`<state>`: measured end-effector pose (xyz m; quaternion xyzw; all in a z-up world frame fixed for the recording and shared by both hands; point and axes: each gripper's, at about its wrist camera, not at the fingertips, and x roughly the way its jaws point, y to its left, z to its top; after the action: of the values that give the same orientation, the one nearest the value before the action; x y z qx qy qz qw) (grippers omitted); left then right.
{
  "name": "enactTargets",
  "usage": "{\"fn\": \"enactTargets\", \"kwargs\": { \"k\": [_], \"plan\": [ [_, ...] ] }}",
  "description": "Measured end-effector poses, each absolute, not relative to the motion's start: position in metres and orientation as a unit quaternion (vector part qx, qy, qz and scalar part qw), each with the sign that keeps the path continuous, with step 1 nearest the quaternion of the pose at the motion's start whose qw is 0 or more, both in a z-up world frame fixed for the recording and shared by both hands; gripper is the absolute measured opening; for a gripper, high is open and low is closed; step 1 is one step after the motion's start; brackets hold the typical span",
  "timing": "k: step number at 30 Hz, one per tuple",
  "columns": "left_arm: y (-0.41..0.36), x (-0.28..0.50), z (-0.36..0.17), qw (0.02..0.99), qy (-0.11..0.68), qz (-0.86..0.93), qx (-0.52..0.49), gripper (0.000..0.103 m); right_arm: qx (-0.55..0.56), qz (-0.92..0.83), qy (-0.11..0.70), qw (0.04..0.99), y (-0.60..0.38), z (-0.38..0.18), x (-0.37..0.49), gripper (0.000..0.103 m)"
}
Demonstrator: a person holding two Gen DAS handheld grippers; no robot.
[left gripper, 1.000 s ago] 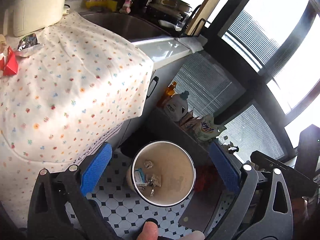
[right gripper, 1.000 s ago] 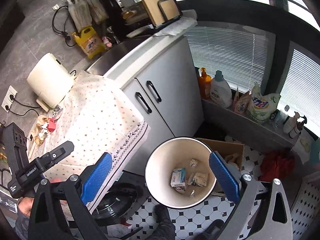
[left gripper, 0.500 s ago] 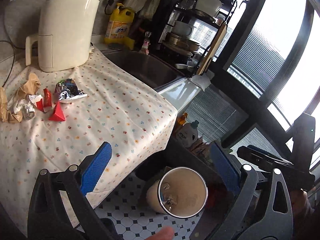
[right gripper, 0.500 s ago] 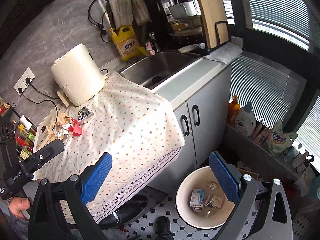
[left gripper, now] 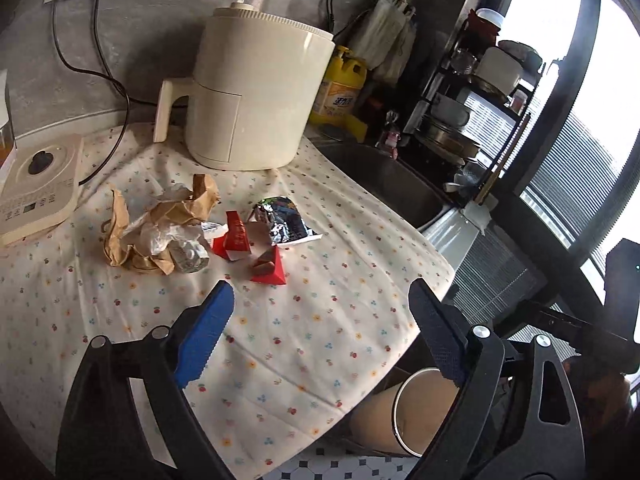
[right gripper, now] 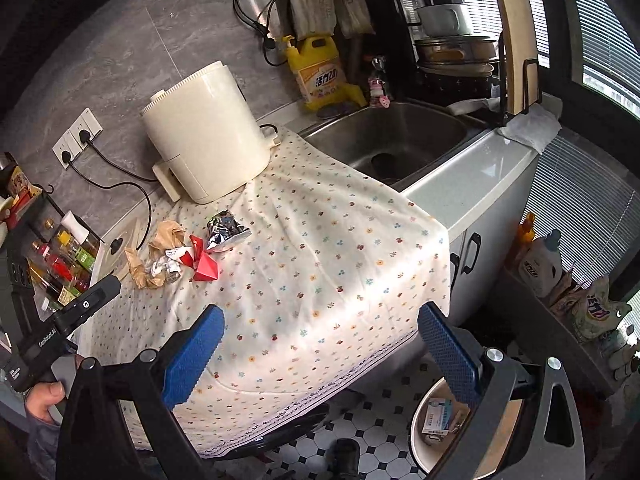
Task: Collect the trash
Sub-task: 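Move both grippers back over the counter toward the crumpled paper, then grasp the brown paper with the left gripper while the right gripper grasps a red wrapper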
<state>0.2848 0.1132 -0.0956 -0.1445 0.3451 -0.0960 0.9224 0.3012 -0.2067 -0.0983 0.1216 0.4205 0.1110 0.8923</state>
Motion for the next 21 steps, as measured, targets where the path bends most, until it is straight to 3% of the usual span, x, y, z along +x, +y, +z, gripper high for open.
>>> {"fn": "enactTargets", "kwargs": {
  "k": [11,21],
  "plan": [
    [0.215,0.309,-0.118,0.924,0.341,-0.013,-0.174,0.068,0.106,0.130,0.446,0.879,-0.129,-0.115,0.338,0.090],
    [0.262,0.345,-0.151,0.911,0.368,0.006,-0.183,0.050,0.090,0.143,0.476,0.863,-0.065,-0.136,0.371,0.083]
  ]
}}
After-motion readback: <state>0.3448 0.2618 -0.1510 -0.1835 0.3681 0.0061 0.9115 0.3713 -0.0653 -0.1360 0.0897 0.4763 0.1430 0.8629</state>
